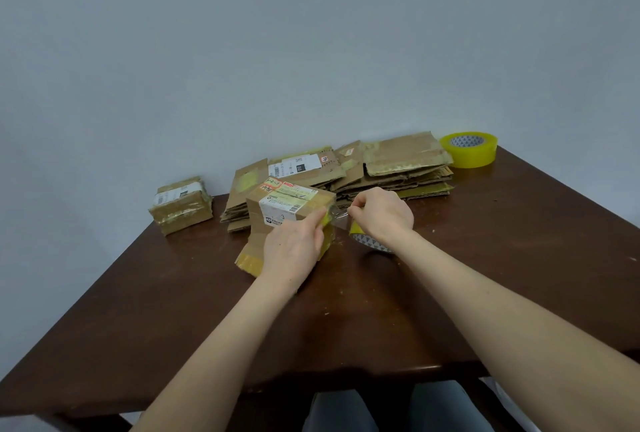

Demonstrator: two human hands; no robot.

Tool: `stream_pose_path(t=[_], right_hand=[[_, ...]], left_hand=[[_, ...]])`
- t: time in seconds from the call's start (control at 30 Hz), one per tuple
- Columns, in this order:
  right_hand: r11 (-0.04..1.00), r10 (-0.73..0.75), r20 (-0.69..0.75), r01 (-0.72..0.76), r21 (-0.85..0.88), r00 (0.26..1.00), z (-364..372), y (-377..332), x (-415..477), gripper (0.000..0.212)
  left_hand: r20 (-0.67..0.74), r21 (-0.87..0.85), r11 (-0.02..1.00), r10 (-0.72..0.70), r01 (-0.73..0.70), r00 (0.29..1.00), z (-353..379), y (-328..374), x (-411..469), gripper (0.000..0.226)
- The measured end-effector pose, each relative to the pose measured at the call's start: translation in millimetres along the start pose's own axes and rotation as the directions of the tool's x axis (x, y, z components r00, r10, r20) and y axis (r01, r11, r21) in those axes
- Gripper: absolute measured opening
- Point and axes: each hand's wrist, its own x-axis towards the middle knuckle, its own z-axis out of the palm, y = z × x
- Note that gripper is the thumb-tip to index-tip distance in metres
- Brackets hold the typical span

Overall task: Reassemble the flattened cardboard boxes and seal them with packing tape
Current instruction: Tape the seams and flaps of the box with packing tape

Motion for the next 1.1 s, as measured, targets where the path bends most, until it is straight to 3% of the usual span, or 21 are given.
stream_pose_path(t=[0.3, 0.53, 0.63, 0.83, 1.03, 1.1], right_hand=[[1.0, -0.027, -0.03, 0.027, 0.004, 0.999, 2, -3, -6, 0.02], [0.997, 0.013, -0.05, -0.01, 0.071, 0.999, -5, 6, -10, 0.02], [0.993, 0.074, -0.099, -0.063, 0.103, 0.992, -15, 17, -8, 0.021], [0.945, 0.032, -0.158, 0.022, 0.326, 0.987, -26, 27, -9, 0.014], [0.897, 0.08, -0.28, 0.053, 0.439, 0.957, -51, 43, -10, 0.014], [0.908, 0.083, -0.32, 0.061, 0.414, 0.944, -59, 53, -9, 0.014]], left_hand=[[0.064, 0.198, 0.979, 0.043, -0.055, 0.997, 1, 8, 6, 0.043], [0.027, 0.082, 0.996, 0.023, -0.025, 0.999, 5, 2, 1, 0.039], [0.097, 0.07, 0.998, -0.006, -0.001, 0.995, 10, -11, -10, 0.032], [0.024, -0.077, 0.992, 0.102, -0.1, 0.995, 22, 9, -21, 0.037], [0.22, -0.08, 0.996, 0.059, -0.042, 0.974, 44, 44, 4, 0.033], [0.138, -0.101, 0.992, 0.087, -0.073, 0.987, 43, 53, 16, 0.032]])
